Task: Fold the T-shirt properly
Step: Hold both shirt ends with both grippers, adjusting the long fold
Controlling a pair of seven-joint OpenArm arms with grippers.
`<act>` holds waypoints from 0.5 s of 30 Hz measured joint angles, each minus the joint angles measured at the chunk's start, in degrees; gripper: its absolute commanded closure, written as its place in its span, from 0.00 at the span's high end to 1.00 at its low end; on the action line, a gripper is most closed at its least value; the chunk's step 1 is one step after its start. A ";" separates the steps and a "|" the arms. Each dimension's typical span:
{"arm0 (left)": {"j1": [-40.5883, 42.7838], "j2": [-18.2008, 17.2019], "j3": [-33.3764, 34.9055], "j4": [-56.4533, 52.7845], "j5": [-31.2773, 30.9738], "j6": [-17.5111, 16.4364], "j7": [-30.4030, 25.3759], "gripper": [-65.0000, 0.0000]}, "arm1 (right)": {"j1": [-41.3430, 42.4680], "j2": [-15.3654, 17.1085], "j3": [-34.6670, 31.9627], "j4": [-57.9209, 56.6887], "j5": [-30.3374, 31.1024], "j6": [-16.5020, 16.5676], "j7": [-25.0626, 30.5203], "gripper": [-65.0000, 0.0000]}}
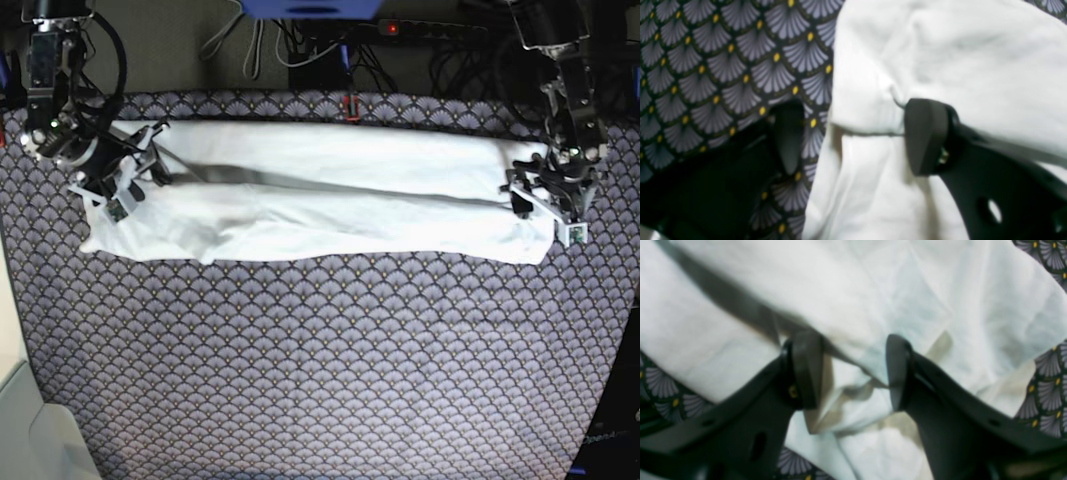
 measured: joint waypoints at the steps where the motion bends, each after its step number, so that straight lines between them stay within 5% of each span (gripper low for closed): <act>1: -0.31 0.00 0.00 -0.72 -0.20 0.00 -0.28 0.71 | 0.00 0.22 -0.02 0.00 0.00 -0.02 0.09 0.48; 5: -0.24 -0.83 -0.31 -4.00 -7.85 0.22 -2.54 0.71 | 0.37 0.50 0.00 -1.57 0.13 -0.02 0.55 0.48; 10: -0.39 -1.25 -0.31 -5.73 -9.77 0.00 -4.20 0.69 | 1.31 1.01 0.00 -3.80 0.68 -0.02 0.79 0.48; 12: -0.33 -1.25 -0.31 -5.86 -10.01 0.11 -4.37 0.60 | 1.62 1.16 0.00 -4.22 0.68 0.02 0.76 0.48; 15: -0.11 -1.25 -0.31 -6.05 -11.17 -0.02 -4.98 0.34 | 1.62 1.14 0.00 -4.22 0.66 0.00 0.76 0.48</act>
